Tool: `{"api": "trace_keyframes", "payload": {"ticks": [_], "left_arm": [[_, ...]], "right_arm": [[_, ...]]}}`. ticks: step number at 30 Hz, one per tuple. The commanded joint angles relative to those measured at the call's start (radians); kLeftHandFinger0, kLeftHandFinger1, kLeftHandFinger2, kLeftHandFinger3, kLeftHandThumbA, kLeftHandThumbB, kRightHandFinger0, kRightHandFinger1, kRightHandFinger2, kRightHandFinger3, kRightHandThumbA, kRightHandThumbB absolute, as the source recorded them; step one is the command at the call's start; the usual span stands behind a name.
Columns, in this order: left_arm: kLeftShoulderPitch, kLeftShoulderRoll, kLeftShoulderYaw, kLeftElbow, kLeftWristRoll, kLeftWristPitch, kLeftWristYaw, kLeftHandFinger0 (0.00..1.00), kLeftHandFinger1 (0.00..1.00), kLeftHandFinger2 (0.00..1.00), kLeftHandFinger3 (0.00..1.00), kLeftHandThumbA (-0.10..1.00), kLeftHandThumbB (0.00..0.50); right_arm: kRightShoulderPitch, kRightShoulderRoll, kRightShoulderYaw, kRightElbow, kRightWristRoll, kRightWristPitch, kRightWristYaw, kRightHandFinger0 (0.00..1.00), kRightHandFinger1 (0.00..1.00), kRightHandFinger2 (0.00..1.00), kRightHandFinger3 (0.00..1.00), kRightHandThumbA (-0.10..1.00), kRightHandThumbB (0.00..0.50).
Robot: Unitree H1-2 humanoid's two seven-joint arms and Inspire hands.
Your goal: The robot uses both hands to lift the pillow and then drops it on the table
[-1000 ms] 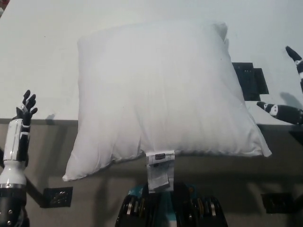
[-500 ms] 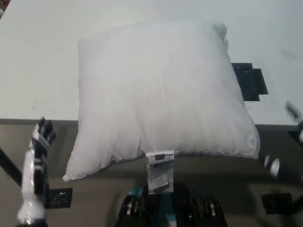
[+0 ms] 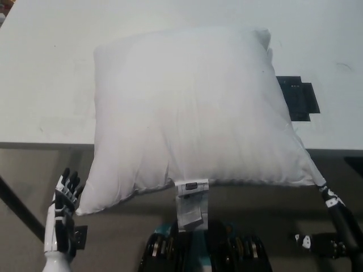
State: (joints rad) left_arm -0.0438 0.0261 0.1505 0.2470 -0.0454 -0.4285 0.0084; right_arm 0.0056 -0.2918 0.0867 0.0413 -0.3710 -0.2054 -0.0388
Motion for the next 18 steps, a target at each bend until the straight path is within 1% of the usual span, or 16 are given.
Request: {"api": "trace_keyframes", "payload": {"ticks": [1, 2, 4, 5, 9, 10, 12, 13, 14, 15, 18], "left_arm": [[-0.031, 0.020, -0.026, -0.010, 0.065, -0.041, 0.034, 1.00, 1.00, 1.00, 1.00, 1.00, 0.091], [-0.032, 0.023, -0.033, -0.009, 0.070, -0.041, 0.039, 1.00, 1.00, 1.00, 1.00, 1.00, 0.096], [-0.031, 0.027, -0.043, -0.007, 0.074, -0.041, 0.047, 1.00, 1.00, 1.00, 1.00, 1.00, 0.091], [-0.030, 0.028, -0.047, -0.005, 0.076, -0.041, 0.051, 1.00, 1.00, 1.00, 1.00, 1.00, 0.102], [-0.022, 0.024, -0.055, -0.007, 0.072, -0.041, 0.061, 1.00, 1.00, 1.00, 1.00, 1.00, 0.116], [-0.019, 0.023, -0.056, -0.007, 0.072, -0.041, 0.064, 1.00, 1.00, 1.00, 1.00, 1.00, 0.110], [-0.017, 0.024, -0.058, -0.005, 0.074, -0.041, 0.071, 1.00, 1.00, 1.00, 1.00, 1.00, 0.109], [-0.016, 0.029, -0.067, -0.004, 0.084, -0.041, 0.081, 1.00, 1.00, 1.00, 1.00, 1.00, 0.078], [-0.017, 0.030, -0.069, -0.004, 0.084, -0.041, 0.084, 1.00, 1.00, 1.00, 1.00, 1.00, 0.075], [-0.020, 0.032, -0.071, -0.001, 0.087, -0.041, 0.090, 1.00, 1.00, 1.00, 1.00, 1.00, 0.090], [-0.031, 0.036, -0.076, 0.004, 0.092, -0.041, 0.104, 1.00, 1.00, 1.00, 1.00, 1.00, 0.095]], "right_arm": [[-0.032, -0.015, -0.004, 0.009, 0.008, -0.094, -0.013, 1.00, 1.00, 1.00, 1.00, 1.00, 0.163], [-0.032, -0.014, -0.006, 0.012, 0.011, -0.097, -0.012, 1.00, 1.00, 1.00, 1.00, 1.00, 0.153], [-0.031, -0.014, -0.007, 0.011, 0.017, -0.101, -0.008, 1.00, 1.00, 1.00, 1.00, 1.00, 0.150], [-0.030, -0.014, -0.008, 0.010, 0.019, -0.098, -0.004, 1.00, 1.00, 1.00, 1.00, 1.00, 0.139], [-0.028, -0.017, -0.010, 0.010, 0.021, -0.100, 0.000, 1.00, 1.00, 1.00, 1.00, 1.00, 0.136], [-0.026, -0.018, -0.009, 0.001, 0.018, -0.084, 0.005, 1.00, 1.00, 1.00, 1.00, 1.00, 0.144], [-0.030, -0.019, -0.008, 0.006, 0.019, -0.090, 0.007, 1.00, 1.00, 1.00, 1.00, 1.00, 0.136], [-0.031, -0.021, -0.008, 0.003, 0.016, -0.088, 0.008, 1.00, 1.00, 1.00, 1.00, 1.00, 0.135], [-0.032, -0.021, -0.009, 0.002, 0.017, -0.091, 0.007, 1.00, 1.00, 1.00, 1.00, 1.00, 0.133], [-0.035, -0.020, -0.010, 0.002, 0.031, -0.093, 0.013, 1.00, 1.00, 1.00, 1.00, 1.00, 0.131], [-0.046, -0.025, -0.011, 0.003, 0.040, -0.094, 0.023, 1.00, 1.00, 1.00, 1.00, 1.00, 0.125]]}}
